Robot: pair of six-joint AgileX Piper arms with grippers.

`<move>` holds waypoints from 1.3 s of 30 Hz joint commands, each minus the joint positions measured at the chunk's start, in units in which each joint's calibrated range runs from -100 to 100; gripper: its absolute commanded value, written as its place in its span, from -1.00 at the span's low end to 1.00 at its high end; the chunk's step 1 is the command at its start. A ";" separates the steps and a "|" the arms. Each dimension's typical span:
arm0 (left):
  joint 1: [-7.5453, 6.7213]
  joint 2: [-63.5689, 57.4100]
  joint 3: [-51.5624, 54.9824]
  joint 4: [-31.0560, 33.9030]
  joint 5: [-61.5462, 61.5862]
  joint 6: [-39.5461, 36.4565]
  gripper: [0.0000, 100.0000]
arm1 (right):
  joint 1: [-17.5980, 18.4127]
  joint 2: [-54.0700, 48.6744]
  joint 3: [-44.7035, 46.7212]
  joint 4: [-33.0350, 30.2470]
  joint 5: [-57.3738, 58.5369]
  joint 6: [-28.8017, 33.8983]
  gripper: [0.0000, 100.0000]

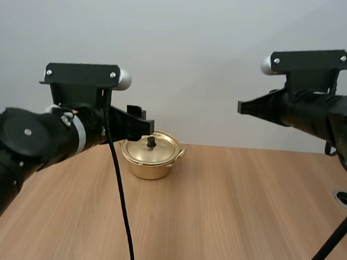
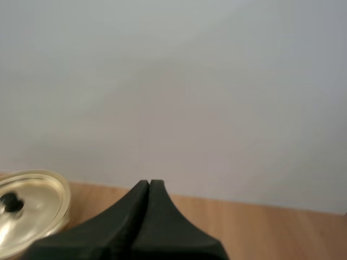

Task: Open the pot, put the car inside, and close it

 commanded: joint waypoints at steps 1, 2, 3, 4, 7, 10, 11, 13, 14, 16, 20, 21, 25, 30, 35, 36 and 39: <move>-0.03 -8.56 11.50 54.89 -0.18 -37.35 1.00 | 0.00 -0.08 6.88 -2.52 6.68 0.09 -1.00; -0.03 -8.56 13.42 54.89 -0.18 -37.35 1.00 | 0.00 -0.08 8.93 -3.08 8.17 0.31 -1.00; -0.03 -8.56 15.29 54.89 -0.18 -37.35 1.00 | 0.00 -0.08 11.13 -3.20 8.39 0.38 -1.00; -0.03 -8.69 16.95 54.89 -0.34 -37.35 1.00 | 0.00 -0.08 12.89 -3.20 7.79 0.38 -1.00; -0.09 -9.64 21.47 50.55 -5.82 -34.78 1.00 | 0.00 -0.08 18.12 -2.84 2.80 0.38 -1.00; -0.09 -12.42 26.44 44.04 -13.42 -31.14 1.00 | 0.00 -0.08 21.60 -2.83 -2.45 0.38 -1.00; -0.09 -13.95 28.20 42.66 -15.60 -29.96 1.00 | 0.00 -0.08 22.24 -2.83 -4.12 0.38 -1.00; -0.09 -17.73 31.43 42.32 -18.12 -27.85 1.00 | 0.00 -0.08 23.14 -4.02 -5.55 0.38 -1.00; -0.09 -19.47 32.06 42.32 -18.33 -27.07 1.00 | 0.00 -0.08 23.48 -4.62 -5.70 0.38 -1.00; -0.09 -26.40 32.06 42.32 -13.58 -25.05 1.00 | 0.00 -0.08 24.87 -4.72 -5.51 0.38 -1.00; -0.11 -35.95 32.06 40.93 -5.45 -24.98 1.00 | 0.08 -0.08 27.41 -6.69 -5.70 0.26 -1.00; -0.20 -35.95 32.06 40.09 -5.51 -24.98 1.00 | 0.48 -1.21 28.23 -7.40 -6.36 0.26 -1.00; -0.13 -35.95 32.06 39.97 -6.11 -24.98 0.54 | 4.09 -13.50 32.81 -6.58 -15.21 0.26 -1.00; -0.13 -35.95 32.06 39.97 -5.02 -24.98 -0.73 | 5.45 -32.04 36.53 -6.28 -17.47 1.30 -1.00; -0.13 -35.95 32.06 40.09 -5.02 -24.98 -1.00 | 5.45 -43.41 40.16 -6.28 -20.56 7.42 -1.00; -0.13 -35.95 32.06 40.09 -5.02 -24.98 -1.00 | 5.45 -44.92 41.38 -6.72 -22.36 8.59 -1.00; -0.13 -35.95 32.06 40.20 -5.02 -24.98 -1.00 | 5.45 -46.31 44.26 -11.57 -25.03 13.35 -1.00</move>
